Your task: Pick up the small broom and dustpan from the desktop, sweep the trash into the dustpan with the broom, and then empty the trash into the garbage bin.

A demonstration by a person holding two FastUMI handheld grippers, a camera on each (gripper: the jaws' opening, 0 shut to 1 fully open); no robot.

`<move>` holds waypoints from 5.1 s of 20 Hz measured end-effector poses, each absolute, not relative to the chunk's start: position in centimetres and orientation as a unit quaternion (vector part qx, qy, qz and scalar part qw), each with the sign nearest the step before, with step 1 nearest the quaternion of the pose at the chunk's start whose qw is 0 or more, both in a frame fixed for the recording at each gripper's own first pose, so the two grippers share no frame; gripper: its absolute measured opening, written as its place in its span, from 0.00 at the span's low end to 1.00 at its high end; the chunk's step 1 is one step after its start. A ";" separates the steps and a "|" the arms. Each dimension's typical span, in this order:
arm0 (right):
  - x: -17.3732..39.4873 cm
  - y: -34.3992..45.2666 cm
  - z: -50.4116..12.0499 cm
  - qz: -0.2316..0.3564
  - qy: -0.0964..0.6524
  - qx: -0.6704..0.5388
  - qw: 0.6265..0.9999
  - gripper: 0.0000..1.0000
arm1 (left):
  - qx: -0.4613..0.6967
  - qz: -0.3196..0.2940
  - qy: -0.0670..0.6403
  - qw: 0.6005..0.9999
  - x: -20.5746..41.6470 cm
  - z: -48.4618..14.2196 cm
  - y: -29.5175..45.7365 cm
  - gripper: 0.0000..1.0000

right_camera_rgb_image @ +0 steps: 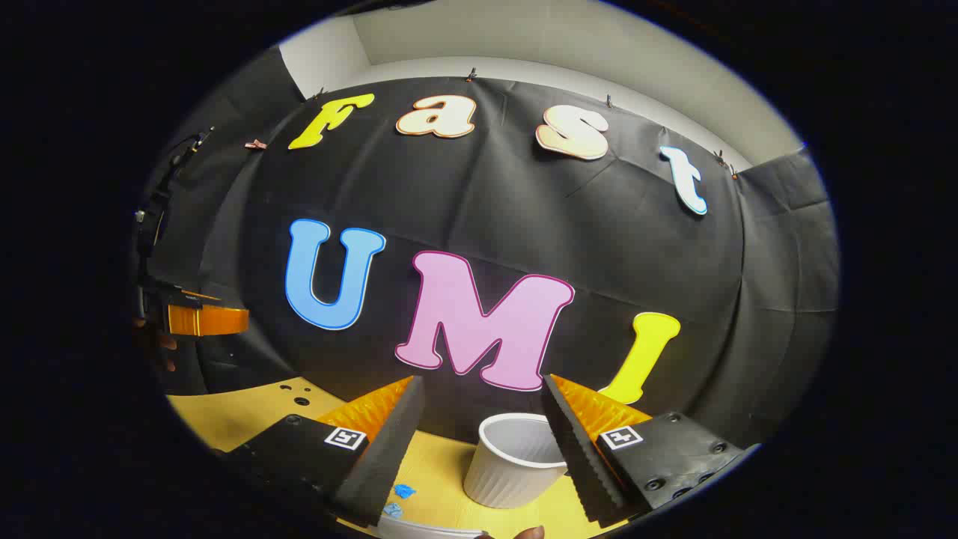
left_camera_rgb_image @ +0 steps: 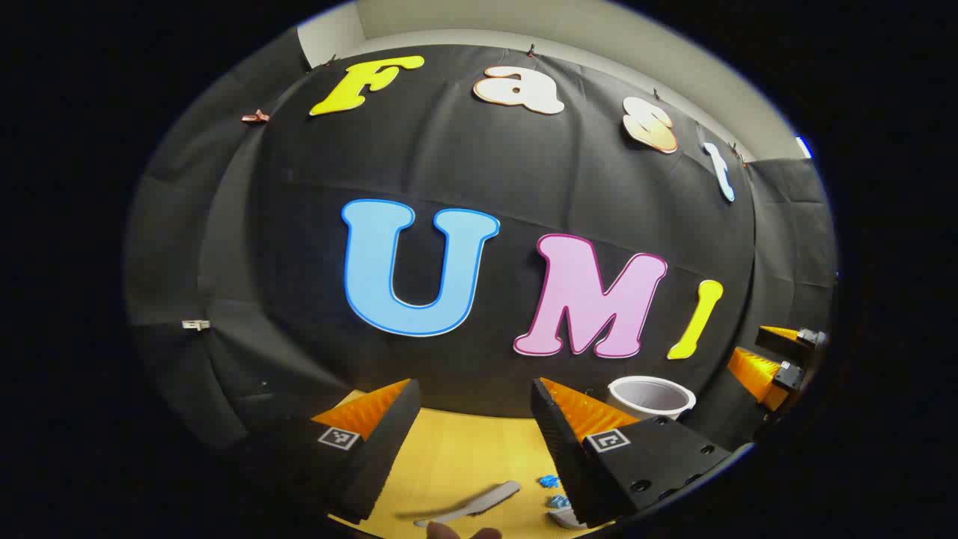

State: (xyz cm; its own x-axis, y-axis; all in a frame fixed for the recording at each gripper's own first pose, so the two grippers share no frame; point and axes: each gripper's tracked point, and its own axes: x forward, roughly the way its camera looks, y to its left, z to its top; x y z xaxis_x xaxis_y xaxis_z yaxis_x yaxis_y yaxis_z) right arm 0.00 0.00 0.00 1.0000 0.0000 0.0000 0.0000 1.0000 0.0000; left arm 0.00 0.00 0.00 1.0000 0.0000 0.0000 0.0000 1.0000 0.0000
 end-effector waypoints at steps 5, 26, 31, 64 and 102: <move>-2.1 -1.5 0.5 0.000 -0.007 -0.005 1.000 0.97 | 0.012 0.017 -0.002 1.000 -3.2 -0.2 -0.9 0.94; -9.6 2.0 -12.9 0.108 0.289 0.041 0.950 0.97 | 0.053 -0.009 0.034 0.998 -3.5 -4.0 1.0 0.94; -16.1 3.7 -23.6 0.098 0.484 0.068 0.867 0.97 | 0.053 -0.030 0.057 0.996 -1.1 -6.9 2.1 0.94; -20.3 8.6 -44.8 0.078 0.723 0.082 0.681 0.38 | 0.122 -0.207 0.328 0.914 6.7 -25.4 1.6 0.95; -20.9 8.7 -44.1 0.150 0.725 0.045 0.670 0.36 | 0.349 -0.260 0.596 0.675 12.5 -43.5 -2.4 0.26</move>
